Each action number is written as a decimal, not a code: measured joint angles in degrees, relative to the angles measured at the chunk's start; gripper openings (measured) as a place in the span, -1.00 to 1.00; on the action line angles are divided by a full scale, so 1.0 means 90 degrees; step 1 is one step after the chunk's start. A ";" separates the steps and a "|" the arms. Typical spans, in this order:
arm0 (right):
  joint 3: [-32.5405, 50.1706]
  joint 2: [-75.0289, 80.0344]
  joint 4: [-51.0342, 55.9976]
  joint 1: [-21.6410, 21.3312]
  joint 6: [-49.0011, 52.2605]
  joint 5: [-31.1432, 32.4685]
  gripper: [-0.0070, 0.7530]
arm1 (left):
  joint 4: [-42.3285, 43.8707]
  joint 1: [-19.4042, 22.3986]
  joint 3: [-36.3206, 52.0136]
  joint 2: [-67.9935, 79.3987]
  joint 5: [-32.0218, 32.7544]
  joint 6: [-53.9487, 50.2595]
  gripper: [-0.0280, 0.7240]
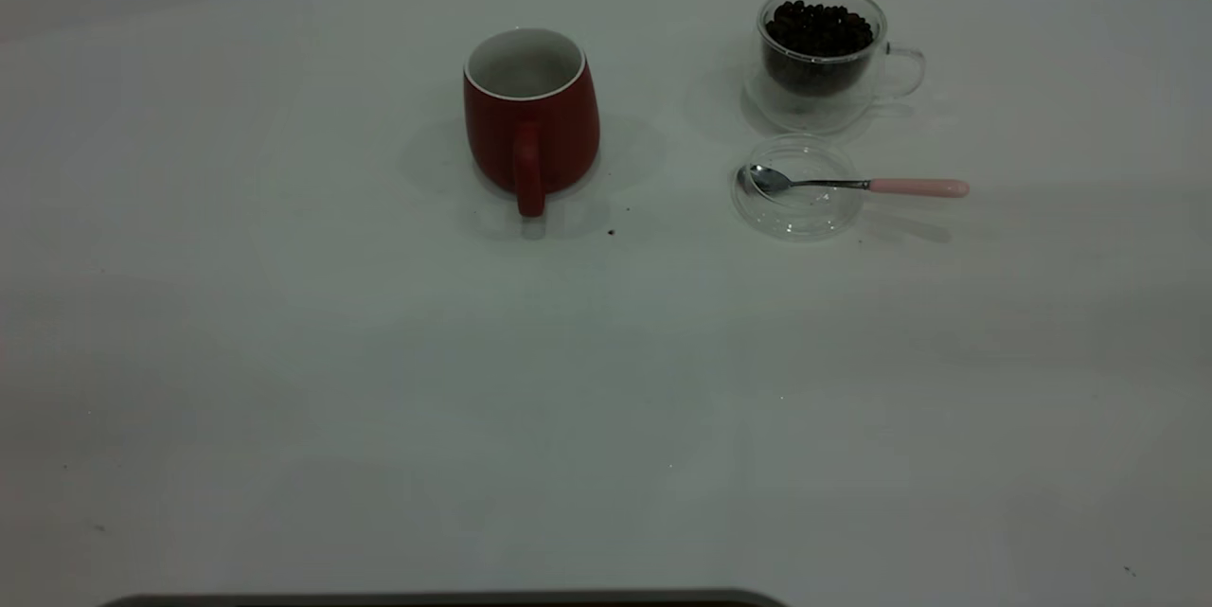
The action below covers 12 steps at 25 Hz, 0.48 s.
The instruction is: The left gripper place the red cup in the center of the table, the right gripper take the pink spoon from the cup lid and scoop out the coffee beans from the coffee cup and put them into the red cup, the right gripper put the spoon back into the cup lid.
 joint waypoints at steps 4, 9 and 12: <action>0.0015 -0.0971 0.0001 0.0000 -0.0061 0.0104 0.43 | 0.0000 0.0000 0.0000 0.0000 0.0000 0.0000 0.63; 0.0015 -0.1677 0.0001 0.0000 -0.0061 0.0169 0.43 | 0.0000 0.0000 0.0000 0.0000 0.0000 0.0000 0.63; 0.0015 -0.1711 0.0001 0.0000 -0.0055 0.0168 0.43 | 0.0000 0.0000 0.0000 0.0000 0.0000 0.0000 0.63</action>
